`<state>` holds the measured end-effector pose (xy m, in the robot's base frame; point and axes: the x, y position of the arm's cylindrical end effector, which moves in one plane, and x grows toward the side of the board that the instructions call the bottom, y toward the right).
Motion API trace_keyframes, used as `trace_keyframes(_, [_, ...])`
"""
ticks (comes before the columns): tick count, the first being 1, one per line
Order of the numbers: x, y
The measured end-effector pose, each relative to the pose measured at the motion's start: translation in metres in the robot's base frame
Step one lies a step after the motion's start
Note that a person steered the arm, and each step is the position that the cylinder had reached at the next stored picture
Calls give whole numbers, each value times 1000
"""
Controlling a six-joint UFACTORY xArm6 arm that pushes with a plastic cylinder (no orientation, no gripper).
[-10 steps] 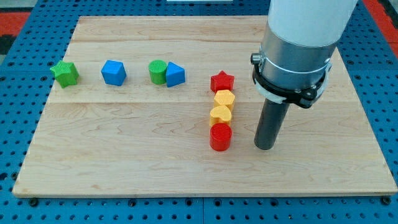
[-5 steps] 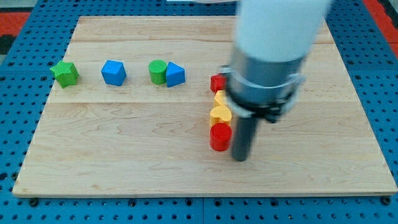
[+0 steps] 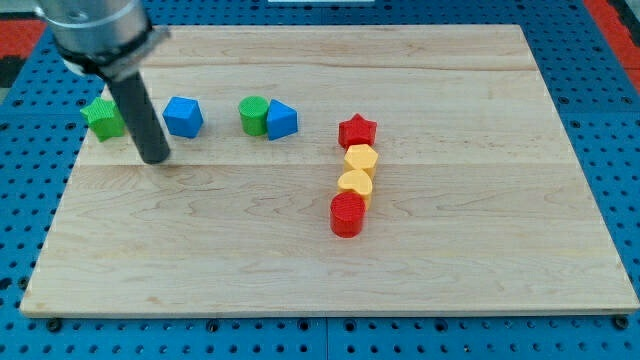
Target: Slide the blue cube to the center
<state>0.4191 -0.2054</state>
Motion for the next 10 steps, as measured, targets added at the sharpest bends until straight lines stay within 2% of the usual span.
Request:
trace_keyframes(2, [-30,9])
trace_keyframes(4, [-80,8])
trace_keyframes(6, [-41,96])
trace_keyframes(8, [-14,138])
trace_keyframes(9, [-5,141])
trace_keyframes(10, [72,131])
